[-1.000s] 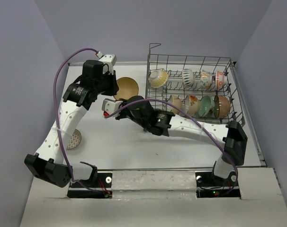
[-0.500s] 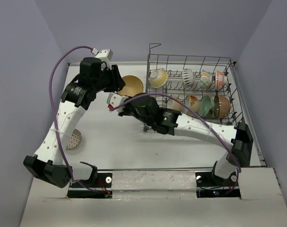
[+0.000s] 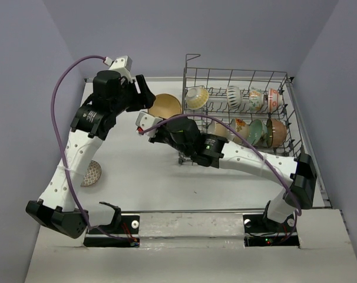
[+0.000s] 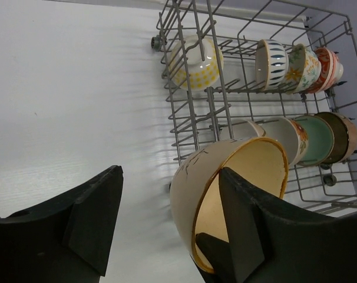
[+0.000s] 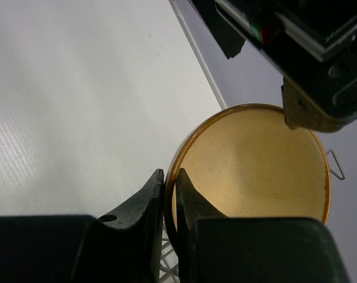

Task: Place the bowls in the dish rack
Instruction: Pass from the left arm to the right, then turn the bowl upside down over the dish rack.

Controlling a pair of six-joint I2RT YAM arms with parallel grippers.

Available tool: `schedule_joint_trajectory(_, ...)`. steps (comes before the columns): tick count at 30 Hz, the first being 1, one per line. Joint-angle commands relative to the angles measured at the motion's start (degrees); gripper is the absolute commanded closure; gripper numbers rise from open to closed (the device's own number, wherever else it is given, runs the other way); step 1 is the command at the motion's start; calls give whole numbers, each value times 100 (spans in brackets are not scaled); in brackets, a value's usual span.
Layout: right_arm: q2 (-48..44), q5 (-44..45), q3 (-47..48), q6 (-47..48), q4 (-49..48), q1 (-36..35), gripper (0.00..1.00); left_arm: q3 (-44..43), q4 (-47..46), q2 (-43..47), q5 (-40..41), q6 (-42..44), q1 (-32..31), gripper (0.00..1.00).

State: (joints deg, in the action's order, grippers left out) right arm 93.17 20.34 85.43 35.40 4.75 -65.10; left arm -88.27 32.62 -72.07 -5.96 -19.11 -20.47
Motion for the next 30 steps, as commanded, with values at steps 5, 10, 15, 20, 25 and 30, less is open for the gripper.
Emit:
schedule_joint_trajectory(5, -536, 208, 562, -770, -89, 507, 99, -445, -643, 299, 1017, -303, 105, 23)
schedule_joint_trajectory(10, -720, 32, 695, -1359, 184, 1024, 99, -411, -836, 220, 1000, -435, 122, 23)
schedule_joint_trajectory(15, -1036, -504, 466, -2403, 201, 1657, 99, -392, -1091, 150, 939, -532, 166, 23)
schedule_joint_trajectory(20, -1090, -407, 431, -2783, 228, 1948, 99, -516, -1276, -52, 815, -716, 192, 23)
schedule_joint_trajectory(25, -1046, -680, 519, -3153, 342, 2238, 99, -533, -1399, -132, 815, -761, 201, 23)
schedule_joint_trajectory(30, -1002, -759, 536, -3355, 404, 2291, 99, -349, -1443, -27, 789, -743, 306, 23)
